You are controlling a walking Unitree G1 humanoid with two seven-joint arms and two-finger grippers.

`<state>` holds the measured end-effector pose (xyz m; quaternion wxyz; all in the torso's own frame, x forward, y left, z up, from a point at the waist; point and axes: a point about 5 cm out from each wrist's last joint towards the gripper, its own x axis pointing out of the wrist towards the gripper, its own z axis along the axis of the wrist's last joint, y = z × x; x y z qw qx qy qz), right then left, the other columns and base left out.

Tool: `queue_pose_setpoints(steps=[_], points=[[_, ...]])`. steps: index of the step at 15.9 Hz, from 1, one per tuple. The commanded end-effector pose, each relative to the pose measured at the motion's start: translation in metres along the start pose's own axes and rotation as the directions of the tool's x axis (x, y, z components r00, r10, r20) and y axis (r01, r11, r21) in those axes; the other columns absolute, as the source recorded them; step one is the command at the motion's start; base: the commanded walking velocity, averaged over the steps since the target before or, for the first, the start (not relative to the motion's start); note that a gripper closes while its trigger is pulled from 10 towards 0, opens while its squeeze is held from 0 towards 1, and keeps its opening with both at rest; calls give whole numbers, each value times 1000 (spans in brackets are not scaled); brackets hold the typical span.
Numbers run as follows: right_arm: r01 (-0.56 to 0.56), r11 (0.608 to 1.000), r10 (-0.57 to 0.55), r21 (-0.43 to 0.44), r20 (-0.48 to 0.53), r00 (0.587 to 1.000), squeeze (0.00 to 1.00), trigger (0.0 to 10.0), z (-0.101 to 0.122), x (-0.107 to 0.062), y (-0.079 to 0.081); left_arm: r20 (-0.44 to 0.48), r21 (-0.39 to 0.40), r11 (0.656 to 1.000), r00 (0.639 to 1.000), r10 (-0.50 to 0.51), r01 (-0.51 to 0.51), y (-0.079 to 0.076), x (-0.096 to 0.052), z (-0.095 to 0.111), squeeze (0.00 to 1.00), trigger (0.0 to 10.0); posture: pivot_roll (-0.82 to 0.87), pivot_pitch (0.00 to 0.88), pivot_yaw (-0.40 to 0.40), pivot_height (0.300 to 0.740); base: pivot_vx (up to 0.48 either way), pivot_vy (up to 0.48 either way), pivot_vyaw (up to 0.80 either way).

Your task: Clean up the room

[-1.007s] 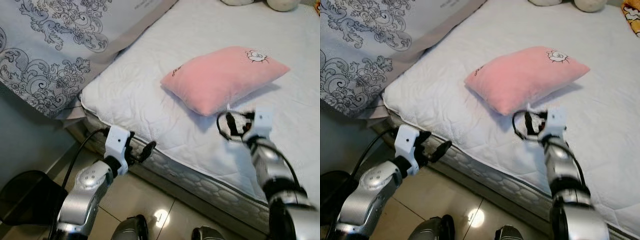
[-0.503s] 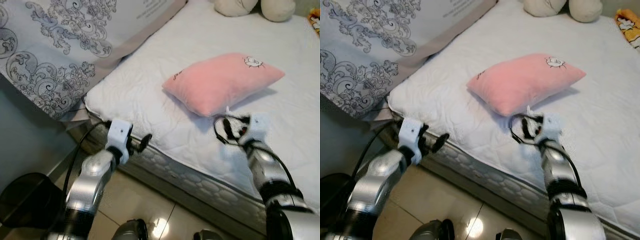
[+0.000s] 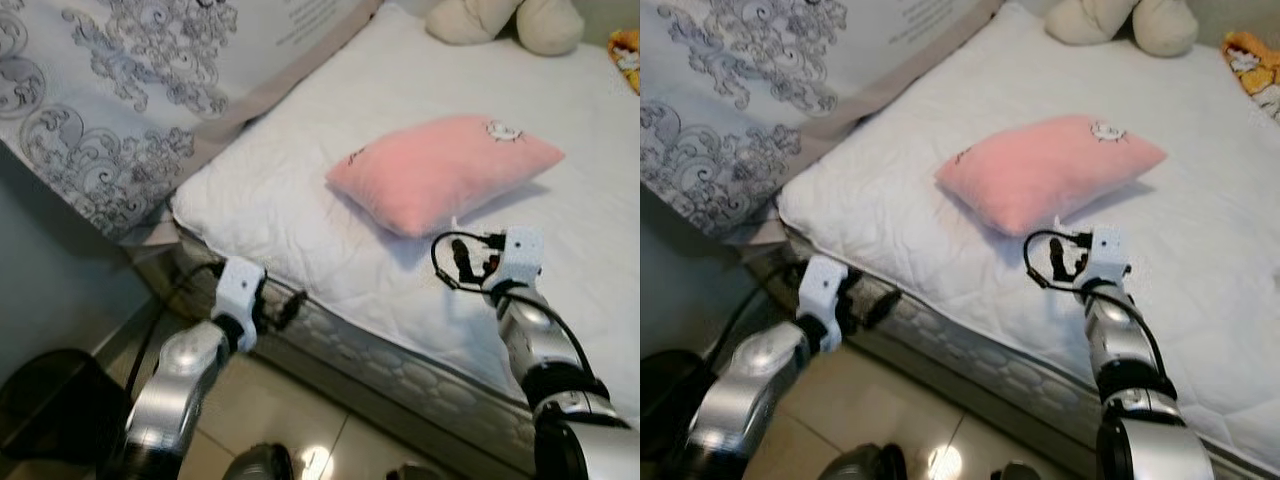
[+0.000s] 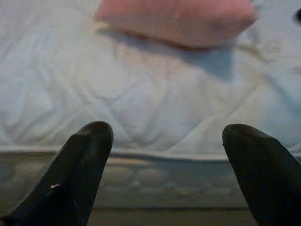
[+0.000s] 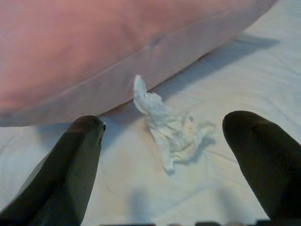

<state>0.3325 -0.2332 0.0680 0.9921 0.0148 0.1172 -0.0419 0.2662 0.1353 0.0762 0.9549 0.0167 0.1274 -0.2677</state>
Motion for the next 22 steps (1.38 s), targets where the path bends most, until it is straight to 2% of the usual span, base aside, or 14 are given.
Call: queue_pose_setpoints(steps=[1,2,3,6,8,10,11,13,15,17,19,22], points=[[-6,999,4,33,57,998,1000,10000,12,3,-1,27,5,1000,1000,6,-6,-1,-5,7,0,10000,-94,88,19,740,0,0,0],[-20,1000,19,15,63,998,1000,10000,25,10,0,43,4,1000,999,-5,5,-5,-9,11,0,10000,-70,118,1,740,0,0,0],[-15,1000,15,5,57,998,1000,10000,29,13,-1,48,9,1000,999,-21,20,-8,-10,14,0,10000,-47,137,-1,740,0,0,0],[1,1000,-3,14,90,996,1000,10000,54,23,3,43,19,997,996,-73,72,-13,-20,20,0,10000,-30,146,18,740,0,0,0],[13,1000,-11,-23,87,996,1000,10000,62,27,7,9,22,999,999,-37,37,-12,-30,15,0,10000,12,126,20,740,0,0,0],[17,1000,-16,-8,52,999,1000,10000,59,28,7,13,17,998,998,-60,60,-17,-33,18,0,10000,39,173,23,740,0,0,0],[12,1000,-12,23,21,1000,1000,10000,56,28,6,16,-3,992,992,-126,126,-25,-36,23,0,10000,52,171,29,740,0,0,0],[24,998,-27,-50,-50,998,1000,10000,48,28,3,-3,9,973,973,-231,231,-33,-42,29,0,10000,69,190,39,740,0,0,0],[64,994,-70,-88,-77,995,1000,10000,43,26,-4,-4,33,966,967,-255,255,-33,-45,34,0,10000,100,220,22,740,0,0,0],[82,993,-90,-81,-96,991,1000,10000,38,23,-12,6,43,962,963,-269,268,-33,-49,46,0,10000,147,232,24,740,0,0,0],[97,994,-102,-48,-108,989,1000,10000,34,22,-14,-3,60,958,959,-282,282,-32,-50,51,0,10000,171,278,32,740,0,0,0],[71,997,-72,-5,-103,992,1000,10000,28,20,-11,-35,107,954,960,-277,279,-22,-63,63,0,10000,240,322,56,740,0,0,0]])
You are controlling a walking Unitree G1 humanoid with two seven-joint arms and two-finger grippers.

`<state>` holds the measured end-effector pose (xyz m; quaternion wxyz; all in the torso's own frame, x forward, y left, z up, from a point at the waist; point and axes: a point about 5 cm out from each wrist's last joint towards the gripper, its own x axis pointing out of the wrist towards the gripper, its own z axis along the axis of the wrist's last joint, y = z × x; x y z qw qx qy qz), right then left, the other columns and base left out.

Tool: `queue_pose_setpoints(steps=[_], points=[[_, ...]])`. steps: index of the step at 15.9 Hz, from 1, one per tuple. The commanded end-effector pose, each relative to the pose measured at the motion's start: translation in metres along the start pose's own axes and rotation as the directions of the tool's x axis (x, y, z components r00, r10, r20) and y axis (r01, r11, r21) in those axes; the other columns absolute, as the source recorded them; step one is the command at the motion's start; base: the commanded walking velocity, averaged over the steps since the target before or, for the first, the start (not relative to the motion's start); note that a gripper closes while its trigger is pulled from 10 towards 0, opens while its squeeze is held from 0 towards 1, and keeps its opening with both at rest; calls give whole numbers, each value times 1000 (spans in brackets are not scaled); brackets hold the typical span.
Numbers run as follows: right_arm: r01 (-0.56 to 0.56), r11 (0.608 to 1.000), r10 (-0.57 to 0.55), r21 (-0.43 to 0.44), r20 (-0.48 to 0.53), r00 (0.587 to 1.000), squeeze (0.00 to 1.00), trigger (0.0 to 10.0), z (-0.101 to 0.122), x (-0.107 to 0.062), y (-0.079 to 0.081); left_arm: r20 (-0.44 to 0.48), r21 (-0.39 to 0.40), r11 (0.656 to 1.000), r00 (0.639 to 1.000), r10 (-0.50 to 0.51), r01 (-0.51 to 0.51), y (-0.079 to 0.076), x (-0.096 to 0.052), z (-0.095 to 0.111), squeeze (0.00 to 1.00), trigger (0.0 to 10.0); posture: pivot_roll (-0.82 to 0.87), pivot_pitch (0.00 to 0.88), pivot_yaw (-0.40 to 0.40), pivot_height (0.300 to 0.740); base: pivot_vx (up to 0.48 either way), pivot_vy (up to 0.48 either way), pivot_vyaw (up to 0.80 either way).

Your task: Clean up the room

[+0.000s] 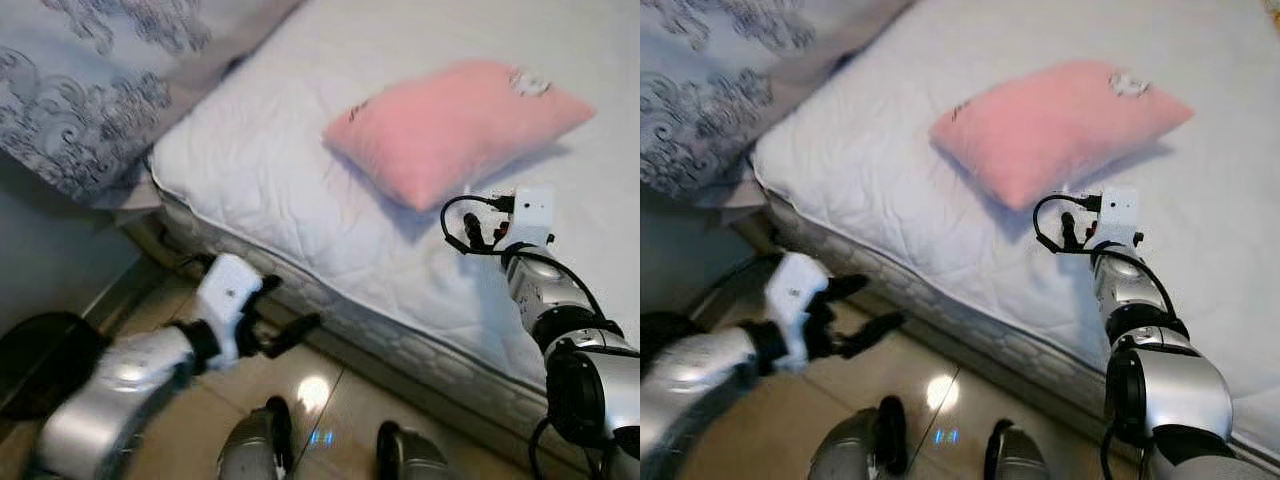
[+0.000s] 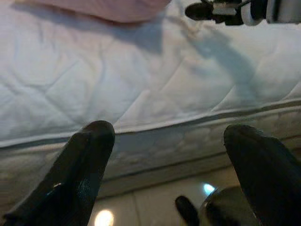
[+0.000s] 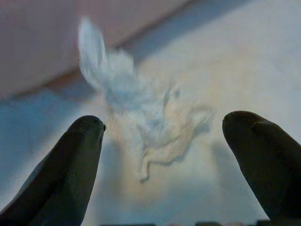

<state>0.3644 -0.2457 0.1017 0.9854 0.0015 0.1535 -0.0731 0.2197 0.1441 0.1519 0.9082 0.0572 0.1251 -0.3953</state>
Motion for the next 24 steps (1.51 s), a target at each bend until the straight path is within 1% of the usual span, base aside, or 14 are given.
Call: queue_pose_setpoints(steps=[1,2,3,4,5,6,8,9,10,13,16,19,21,24], points=[[14,1000,-13,19,-30,999,1000,10000,-12,-3,-3,6,2,1000,1000,-27,27,-4,-5,6,0,10000,277,330,71,740,0,0,0],[41,998,-42,-42,-28,999,1000,10000,-12,-3,-5,-15,2,999,999,-53,53,-7,-9,10,0,10000,299,343,85,740,0,0,0],[42,999,-42,-25,5,999,663,10000,-7,-2,-3,-16,7,998,998,-66,66,-10,-17,16,0,10000,325,385,105,740,0,0,0],[42,999,-42,-11,12,999,663,10000,-6,-2,-2,-13,7,998,998,-63,63,-10,-18,17,0,10000,325,385,105,740,0,0,0],[9,999,-11,52,43,999,0,10000,-4,-1,3,-2,-9,999,999,-48,48,-11,-23,18,0,10000,332,383,117,740,0,0,0],[-5,998,1,62,64,998,0,10000,-3,-1,6,-5,-11,999,999,-43,43,-11,-26,17,0,10000,326,377,117,740,0,0,0],[14,999,-17,30,100,995,0,10000,0,-2,6,-2,-33,999,999,-37,37,-11,-27,17,0,10000,308,369,107,740,0,0,0],[23,999,-26,33,109,994,0,5922,0,-2,6,-1,-38,998,999,-42,42,-12,-27,17,0,10000,305,369,103,740,0,0,0],[39,998,-45,44,142,989,0,0,5,-2,4,3,-46,998,999,-47,48,-11,-25,18,0,10000,304,374,92,740,0,0,0],[46,998,-54,48,171,984,0,0,12,-2,4,3,-53,998,999,-45,45,-10,-23,17,0,10000,293,361,88,740,0,0,0],[24,999,-28,22,163,986,0,0,11,-1,7,-2,-58,996,998,-68,68,-17,-18,16,0,10000,294,339,81,740,0,0,0],[22,998,-30,55,146,989,0,0,11,0,8,-10,-66,994,996,-89,89,-20,-16,15,0,10000,290,363,72,740,0,0,0],[16,998,-24,53,138,990,0,0,10,0,9,-6,-62,994,996,-89,88,-19,-14,16,0,10000,291,344,70,740,0,0,0],[14,998,-22,66,127,992,0,0,9,0,9,-3,-59,995,996,-84,83,-17,-14,17,0,10000,290,344,68,740,0,0,0]])
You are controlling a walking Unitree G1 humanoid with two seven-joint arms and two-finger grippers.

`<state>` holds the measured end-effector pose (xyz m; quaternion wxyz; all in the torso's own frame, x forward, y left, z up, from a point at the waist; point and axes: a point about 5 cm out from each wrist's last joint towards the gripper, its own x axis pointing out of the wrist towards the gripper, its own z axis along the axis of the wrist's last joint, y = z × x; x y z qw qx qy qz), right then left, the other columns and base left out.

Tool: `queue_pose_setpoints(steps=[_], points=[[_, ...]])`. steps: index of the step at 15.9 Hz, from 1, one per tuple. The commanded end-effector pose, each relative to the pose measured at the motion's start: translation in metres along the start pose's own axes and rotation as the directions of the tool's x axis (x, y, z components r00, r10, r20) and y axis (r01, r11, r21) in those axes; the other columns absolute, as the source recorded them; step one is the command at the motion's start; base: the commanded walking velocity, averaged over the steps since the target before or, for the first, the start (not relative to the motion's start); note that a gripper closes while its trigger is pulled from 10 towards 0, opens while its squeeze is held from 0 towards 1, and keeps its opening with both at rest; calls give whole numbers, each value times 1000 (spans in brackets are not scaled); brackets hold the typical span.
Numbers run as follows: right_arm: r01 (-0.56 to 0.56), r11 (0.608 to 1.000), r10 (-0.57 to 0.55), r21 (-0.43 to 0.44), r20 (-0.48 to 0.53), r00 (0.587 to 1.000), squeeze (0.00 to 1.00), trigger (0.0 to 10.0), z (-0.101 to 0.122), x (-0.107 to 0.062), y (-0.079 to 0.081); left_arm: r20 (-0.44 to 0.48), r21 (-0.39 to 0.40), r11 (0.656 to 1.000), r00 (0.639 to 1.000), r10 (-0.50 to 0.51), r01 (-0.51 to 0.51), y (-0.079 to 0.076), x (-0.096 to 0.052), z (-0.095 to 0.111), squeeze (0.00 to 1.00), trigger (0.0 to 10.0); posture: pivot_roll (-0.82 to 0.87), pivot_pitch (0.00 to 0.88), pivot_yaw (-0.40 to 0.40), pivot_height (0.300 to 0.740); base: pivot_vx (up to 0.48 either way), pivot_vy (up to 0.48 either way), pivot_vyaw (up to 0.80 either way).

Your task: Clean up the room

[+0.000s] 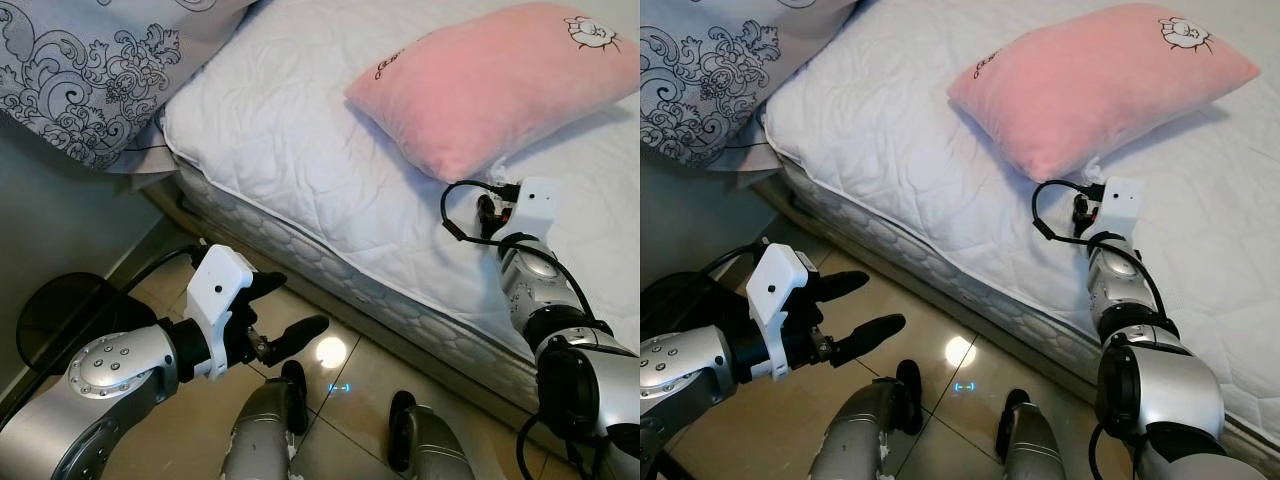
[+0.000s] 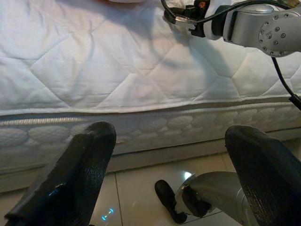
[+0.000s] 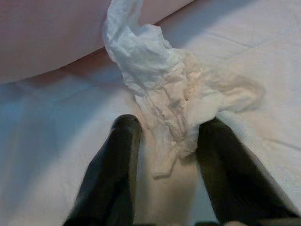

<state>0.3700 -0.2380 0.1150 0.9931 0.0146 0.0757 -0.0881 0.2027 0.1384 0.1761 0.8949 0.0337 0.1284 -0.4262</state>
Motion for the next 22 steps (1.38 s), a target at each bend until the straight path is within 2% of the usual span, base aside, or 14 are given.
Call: queue_pose_setpoints(steps=[1,6,11,13,17,19,20,21,22], points=[[-6,1000,6,20,-34,999,0,0,-6,-1,1,-24,-25,1000,1000,-9,8,0,-1,-6,0,10000,287,342,67,740,0,0,0],[-6,999,7,32,-39,999,0,0,-8,-1,1,-29,-31,999,999,-14,13,-2,0,-8,0,10000,295,326,68,740,0,0,0],[-7,999,8,43,-40,999,0,0,-8,-2,0,-25,-21,1000,1000,18,-18,4,0,-9,0,10000,296,301,69,740,0,0,0],[-21,999,21,36,-18,1000,0,0,-6,-2,-1,-21,-31,998,998,55,-56,12,1,-13,0,10000,276,273,57,740,0,0,0],[-11,993,3,116,62,998,0,0,1,-3,-8,-33,-12,980,980,198,-198,38,13,-24,0,10000,175,202,26,740,0,0,0],[-35,985,5,171,171,985,0,0,3,-8,-10,-9,-55,942,944,331,-331,56,23,-31,0,10000,110,161,7,740,0,0,0],[-50,983,10,175,227,974,0,0,4,-12,-9,-7,-82,916,919,394,-393,61,23,-34,0,10000,90,153,10,740,0,0,0],[-55,982,9,181,244,970,0,0,4,-14,-9,-8,-92,907,911,411,-410,62,22,-36,0,10000,90,153,10,740,0,0,0],[-91,987,48,129,299,953,0,0,1,-25,-5,-24,-122,866,873,487,-486,66,21,-43,0,10000,47,115,22,740,0,0,0]])
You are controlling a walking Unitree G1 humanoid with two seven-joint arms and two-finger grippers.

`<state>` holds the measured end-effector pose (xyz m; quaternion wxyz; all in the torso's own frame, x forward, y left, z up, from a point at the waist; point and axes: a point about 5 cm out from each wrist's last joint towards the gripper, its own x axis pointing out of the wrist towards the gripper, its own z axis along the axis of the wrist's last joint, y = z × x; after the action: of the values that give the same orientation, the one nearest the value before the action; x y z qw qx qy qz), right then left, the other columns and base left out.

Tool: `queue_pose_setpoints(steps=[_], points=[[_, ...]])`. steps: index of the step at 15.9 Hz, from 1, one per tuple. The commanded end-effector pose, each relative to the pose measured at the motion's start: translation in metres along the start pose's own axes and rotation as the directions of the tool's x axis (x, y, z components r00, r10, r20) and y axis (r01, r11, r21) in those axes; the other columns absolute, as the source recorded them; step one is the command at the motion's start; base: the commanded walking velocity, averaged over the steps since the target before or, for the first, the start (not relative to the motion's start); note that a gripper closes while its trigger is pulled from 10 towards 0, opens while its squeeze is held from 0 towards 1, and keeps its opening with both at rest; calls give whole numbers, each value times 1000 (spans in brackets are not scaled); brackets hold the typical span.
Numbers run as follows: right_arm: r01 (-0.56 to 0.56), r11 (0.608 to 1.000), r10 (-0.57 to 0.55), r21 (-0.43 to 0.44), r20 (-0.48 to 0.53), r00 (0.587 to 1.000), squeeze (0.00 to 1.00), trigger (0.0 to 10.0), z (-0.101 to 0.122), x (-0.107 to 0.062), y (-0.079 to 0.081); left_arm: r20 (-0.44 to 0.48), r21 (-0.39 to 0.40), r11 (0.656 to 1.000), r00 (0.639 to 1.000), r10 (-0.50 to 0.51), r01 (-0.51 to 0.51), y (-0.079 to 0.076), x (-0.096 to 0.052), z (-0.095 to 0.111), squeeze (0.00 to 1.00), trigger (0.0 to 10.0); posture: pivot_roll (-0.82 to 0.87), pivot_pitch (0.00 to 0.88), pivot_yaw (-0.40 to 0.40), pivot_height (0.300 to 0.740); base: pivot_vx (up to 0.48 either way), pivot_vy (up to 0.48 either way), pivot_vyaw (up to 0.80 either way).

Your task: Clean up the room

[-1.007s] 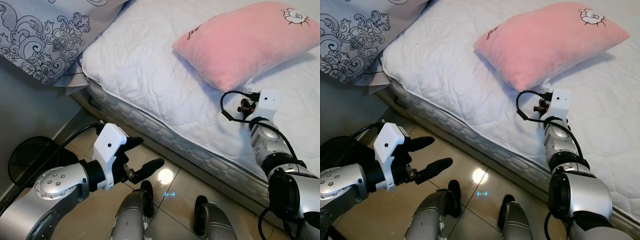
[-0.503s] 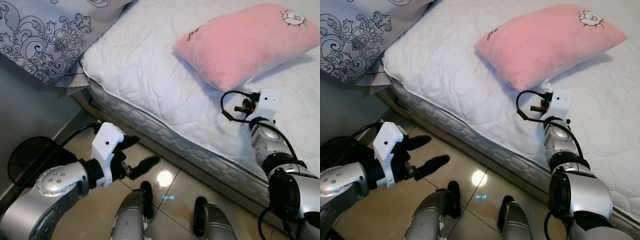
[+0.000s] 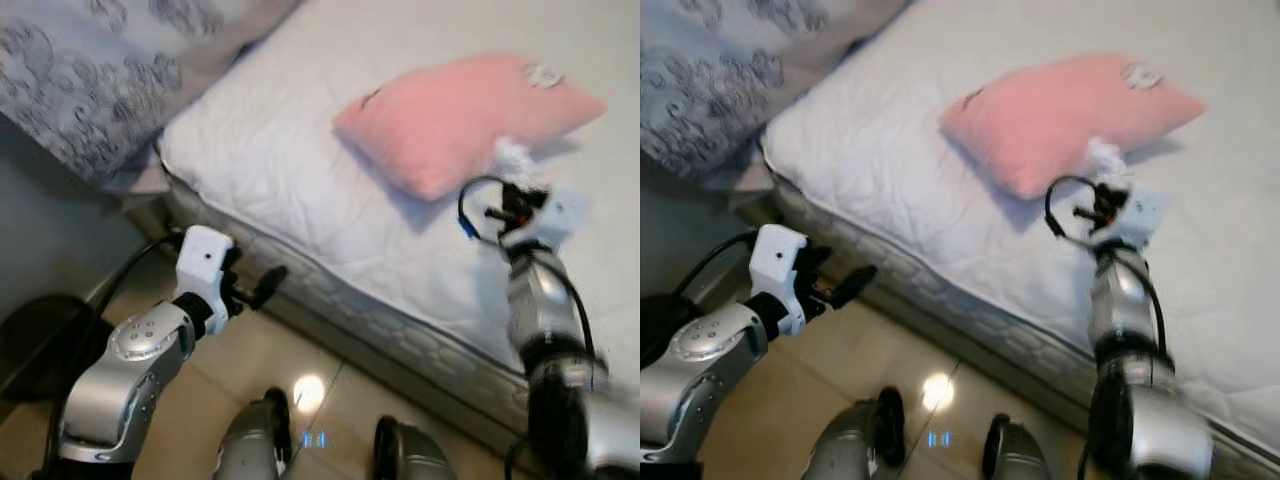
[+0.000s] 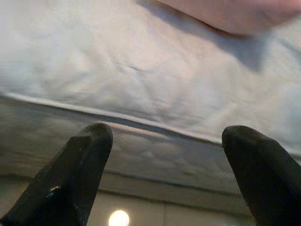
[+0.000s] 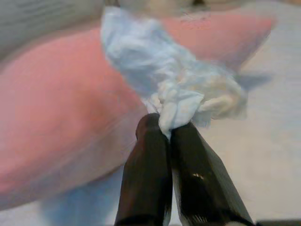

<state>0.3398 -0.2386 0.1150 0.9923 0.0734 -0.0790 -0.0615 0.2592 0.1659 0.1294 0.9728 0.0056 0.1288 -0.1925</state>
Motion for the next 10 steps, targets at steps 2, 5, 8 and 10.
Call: queue_pose_setpoints(steps=[2,5,8,10], points=[[-39,999,38,11,46,998,0,0,3,-22,12,0,6,996,996,87,-87,4,-3,-12,0,10000,-8,86,54,740,0,0,0],[-108,994,108,-6,60,992,0,0,8,-57,35,101,-1,1000,995,4,-4,-19,-4,-5,0,10000,-35,49,76,740,0,0,0],[-132,991,132,11,12,991,0,0,16,-88,42,43,9,996,995,88,-88,-14,-9,-17,0,10000,-47,16,64,740,0,0,0],[-97,995,98,6,-40,994,0,0,13,-100,36,3,22,979,979,203,-203,1,-7,-23,0,10000,-56,0,52,740,0,0,0]])
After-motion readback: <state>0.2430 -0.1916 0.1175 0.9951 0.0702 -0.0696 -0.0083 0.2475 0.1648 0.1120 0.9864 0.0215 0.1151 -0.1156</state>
